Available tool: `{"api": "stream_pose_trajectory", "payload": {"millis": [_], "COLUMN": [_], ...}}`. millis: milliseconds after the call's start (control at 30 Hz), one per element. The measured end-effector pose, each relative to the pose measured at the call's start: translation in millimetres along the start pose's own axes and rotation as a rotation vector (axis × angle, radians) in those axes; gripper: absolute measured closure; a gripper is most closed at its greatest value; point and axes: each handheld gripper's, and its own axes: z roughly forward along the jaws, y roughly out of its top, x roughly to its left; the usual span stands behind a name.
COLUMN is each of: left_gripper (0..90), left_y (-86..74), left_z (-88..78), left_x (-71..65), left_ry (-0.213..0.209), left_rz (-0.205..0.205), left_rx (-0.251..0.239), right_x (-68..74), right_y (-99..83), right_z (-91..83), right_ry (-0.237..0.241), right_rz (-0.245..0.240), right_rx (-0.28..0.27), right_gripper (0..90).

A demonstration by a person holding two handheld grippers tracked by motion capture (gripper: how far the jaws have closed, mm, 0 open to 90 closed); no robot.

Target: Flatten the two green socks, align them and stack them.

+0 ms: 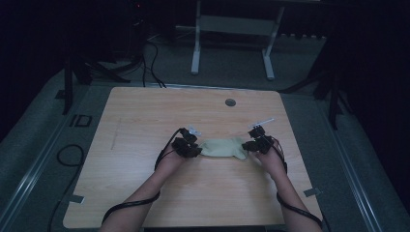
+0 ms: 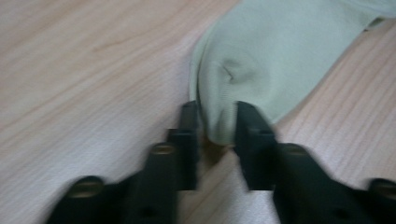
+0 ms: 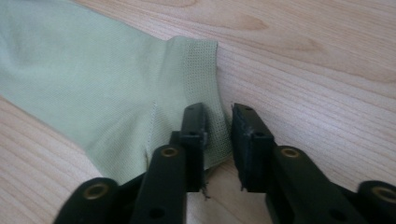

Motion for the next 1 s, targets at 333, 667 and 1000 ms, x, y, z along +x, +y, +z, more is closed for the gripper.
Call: {"api": "stream_pose_trajectory", "payload": {"millis": [333, 667, 1000], "left_gripper": [75.6, 77.8, 63.8], "left_y": [9.6, 5.4, 7.2], "left_z": [-9.4, 21.9, 17.3], "left_x": [-25.5, -22.2, -22.4], "left_ry": [0.007, -0.006, -0.022], "left_rz": [0.093, 0.069, 0.056], "left_rx": [-0.048, 0.010, 0.002], "right_x": [20.5, 29.1, 27.8], "right_y": [-8.0, -26.4, -25.8], "right_z": [-24.4, -2.1, -7.1], "right_ry": [0.043, 0.090, 0.090], "right_rz": [-0.048, -0.062, -0.053], "right_rx": [-0.076, -0.019, -0.010], "right_gripper": [82.3, 89.6, 80.3]}}
